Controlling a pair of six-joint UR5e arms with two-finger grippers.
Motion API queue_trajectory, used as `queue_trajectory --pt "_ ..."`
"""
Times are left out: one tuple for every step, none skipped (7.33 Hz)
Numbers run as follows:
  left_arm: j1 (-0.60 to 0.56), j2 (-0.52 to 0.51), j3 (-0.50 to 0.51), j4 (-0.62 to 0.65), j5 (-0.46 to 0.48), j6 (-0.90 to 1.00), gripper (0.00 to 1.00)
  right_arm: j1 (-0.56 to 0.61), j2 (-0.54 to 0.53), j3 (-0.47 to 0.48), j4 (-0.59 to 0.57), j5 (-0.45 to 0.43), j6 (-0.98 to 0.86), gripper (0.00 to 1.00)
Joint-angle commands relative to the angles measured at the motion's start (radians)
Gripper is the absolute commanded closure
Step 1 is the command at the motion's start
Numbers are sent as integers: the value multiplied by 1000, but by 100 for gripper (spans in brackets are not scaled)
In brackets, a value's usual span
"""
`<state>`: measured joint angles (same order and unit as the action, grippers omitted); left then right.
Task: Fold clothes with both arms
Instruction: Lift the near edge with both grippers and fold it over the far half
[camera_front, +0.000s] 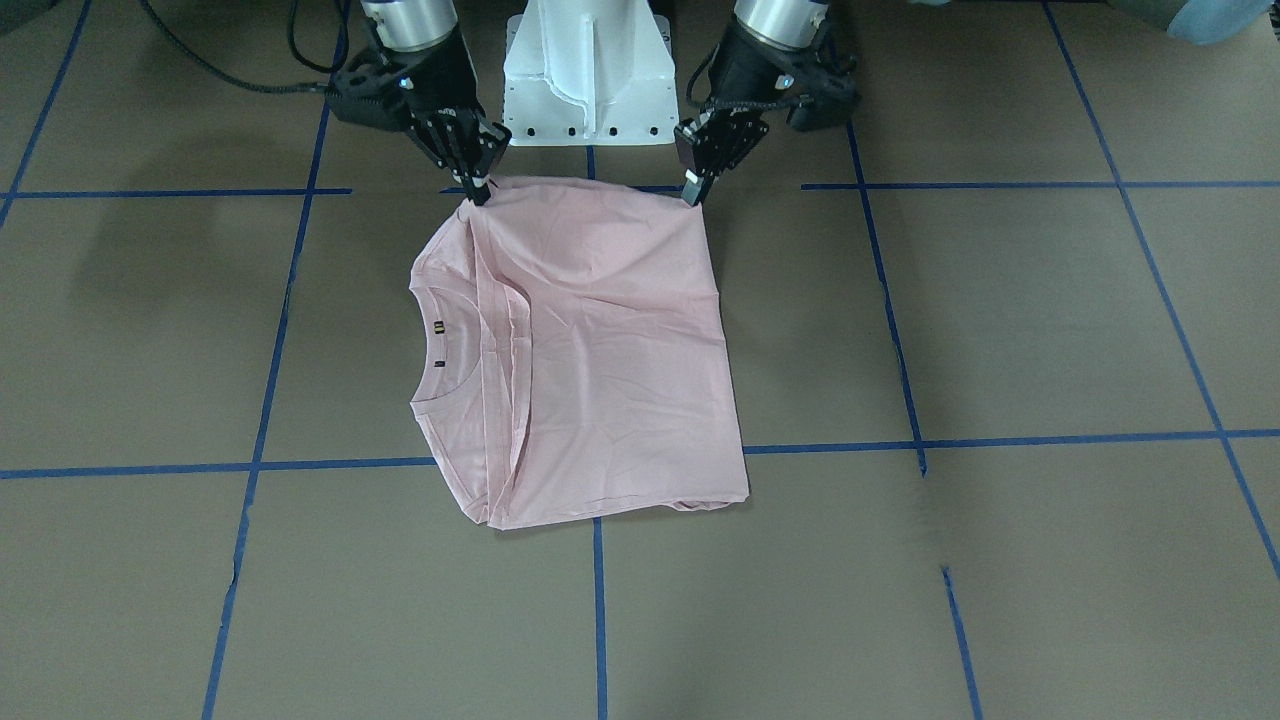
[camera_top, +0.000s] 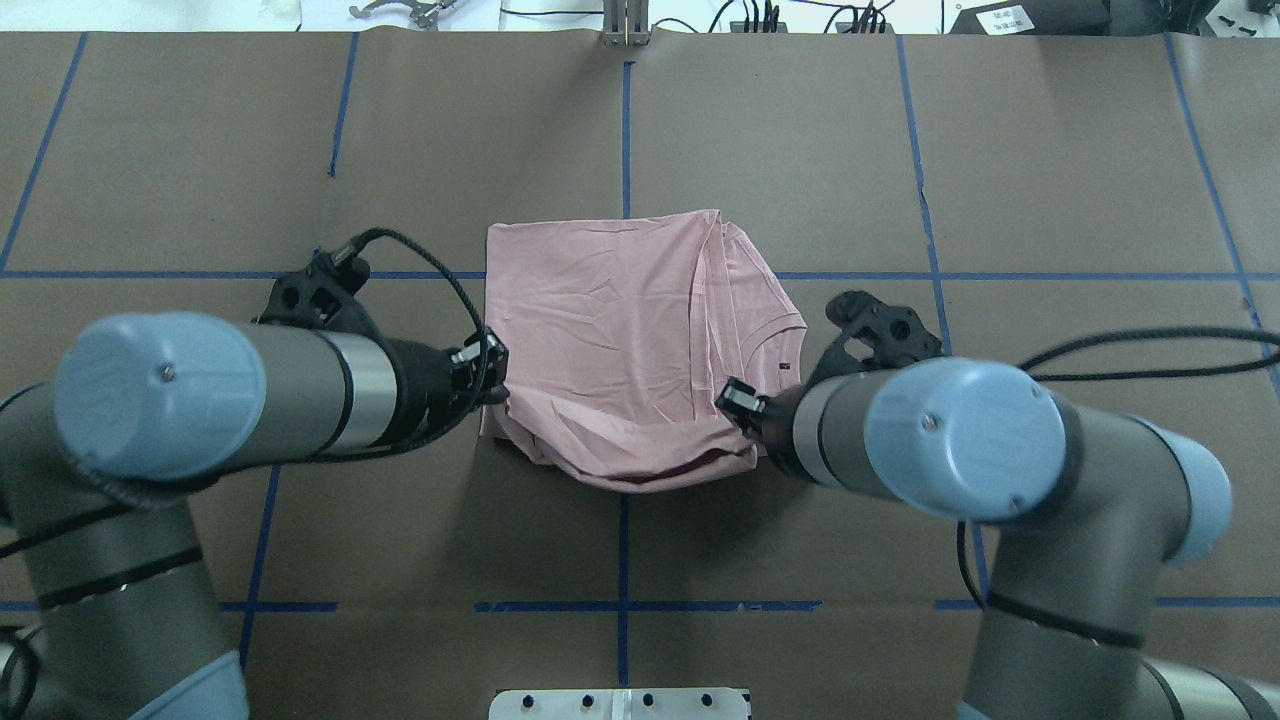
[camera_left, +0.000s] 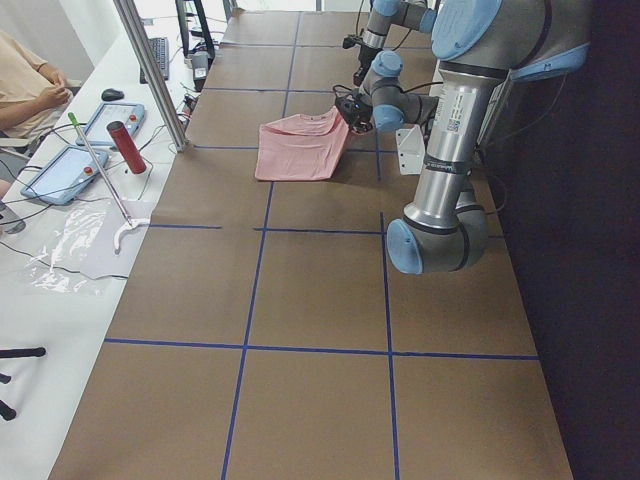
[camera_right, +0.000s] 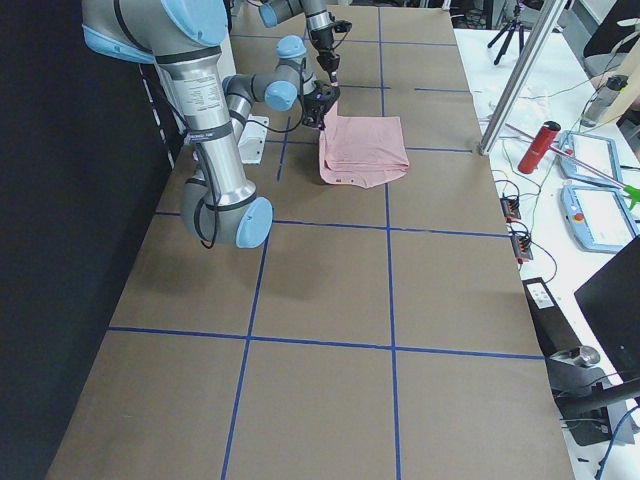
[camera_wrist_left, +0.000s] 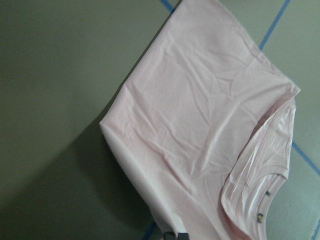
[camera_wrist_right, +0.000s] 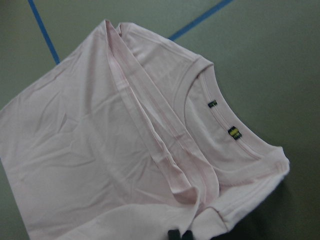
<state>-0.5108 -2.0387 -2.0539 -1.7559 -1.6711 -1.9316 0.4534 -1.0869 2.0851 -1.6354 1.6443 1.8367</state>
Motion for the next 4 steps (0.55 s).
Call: queue_trajectory --pt "-96 -72 198 -57 -2 80 100 144 117 -208 2 84 -56 100" --pt "-110 -77 260 -103 1 124 100 183 189 -352 62 107 -53 100" --pt "-115 -78 286 -111 2 137 100 208 196 -449 175 127 -53 100" --pt "-115 -86 314 -134 34 141 100 228 200 -514 222 149 -59 100"
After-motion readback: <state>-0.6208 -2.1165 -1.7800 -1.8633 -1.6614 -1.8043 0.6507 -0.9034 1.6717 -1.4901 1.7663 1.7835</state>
